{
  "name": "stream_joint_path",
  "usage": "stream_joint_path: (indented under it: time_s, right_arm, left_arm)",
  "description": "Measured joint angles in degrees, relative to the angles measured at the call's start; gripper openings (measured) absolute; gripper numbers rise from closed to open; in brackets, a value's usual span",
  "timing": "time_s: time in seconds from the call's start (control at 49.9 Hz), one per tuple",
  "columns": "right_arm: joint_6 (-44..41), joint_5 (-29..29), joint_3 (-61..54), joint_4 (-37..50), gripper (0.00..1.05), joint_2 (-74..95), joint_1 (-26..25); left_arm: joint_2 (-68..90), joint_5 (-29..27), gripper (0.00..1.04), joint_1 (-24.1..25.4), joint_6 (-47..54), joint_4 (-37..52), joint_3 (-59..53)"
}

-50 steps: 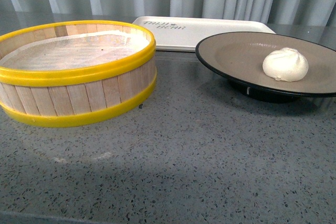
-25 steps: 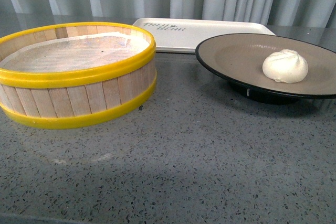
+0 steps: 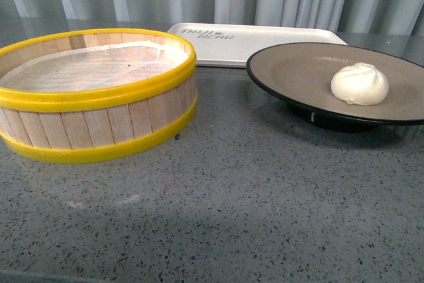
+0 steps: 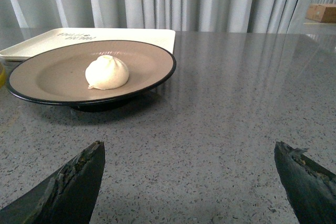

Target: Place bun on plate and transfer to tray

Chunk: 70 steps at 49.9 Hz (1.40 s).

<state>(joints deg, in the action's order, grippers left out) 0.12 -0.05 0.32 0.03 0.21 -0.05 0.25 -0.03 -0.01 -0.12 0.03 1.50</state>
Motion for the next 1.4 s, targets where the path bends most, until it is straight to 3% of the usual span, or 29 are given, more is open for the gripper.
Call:
stream_joint_path:
  time_s: [0.06,0.36,0.42,0.481,0.521,0.561,0.661,0.741,0.961,1.201,1.402]
  right_arm:
    - [0.0,0.0,0.0,0.0,0.96,0.0,0.0]
    - [0.0,0.0,0.0,0.0,0.96,0.0,0.0]
    - [-1.0,9.7,1.7,-3.8,0.96,2.6,2.9]
    - [-1.6,25.4,4.6,-3.6,0.96,11.0,6.5]
    - [-1.9,29.4,5.8,-0.7,0.96,15.4,6.0]
    - [-2.1,29.7,7.1,2.7,0.96,19.3,4.7]
    - [-1.8,24.0,9.9,11.1,0.96,27.1,-0.1]
    - [0.8,16.1,14.2,17.6,0.96,35.3,-5.7]
    - [15.4,0.4,25.1,21.7,0.96,54.9,-14.6]
    - [42.4,-15.2,36.2,20.6,0.96,73.4,-13.7]
    - [55.0,-19.1,36.4,21.6,0.96,76.8,-10.5]
  left_arm:
    - [0.0,0.0,0.1,0.0,0.0,0.0,0.0]
    - [0.0,0.0,0.69,0.0,0.0,0.0,0.0]
    - [0.0,0.0,0.8,0.0,0.0,0.0,0.0]
    - [0.0,-0.2,0.9,0.0,0.0,0.0,0.0]
    - [0.0,0.1,0.97,0.0,0.0,0.0,0.0]
    - [0.0,0.1,1.0,0.0,0.0,0.0,0.0]
    - [0.0,0.0,0.98,0.0,0.0,0.0,0.0]
    - [0.0,0.0,0.98,0.0,0.0,0.0,0.0]
    - [0.0,0.0,0.98,0.0,0.0,0.0,0.0]
    - [0.0,0.0,0.98,0.0,0.0,0.0,0.0]
    - [0.0,0.0,0.98,0.0,0.0,0.0,0.0]
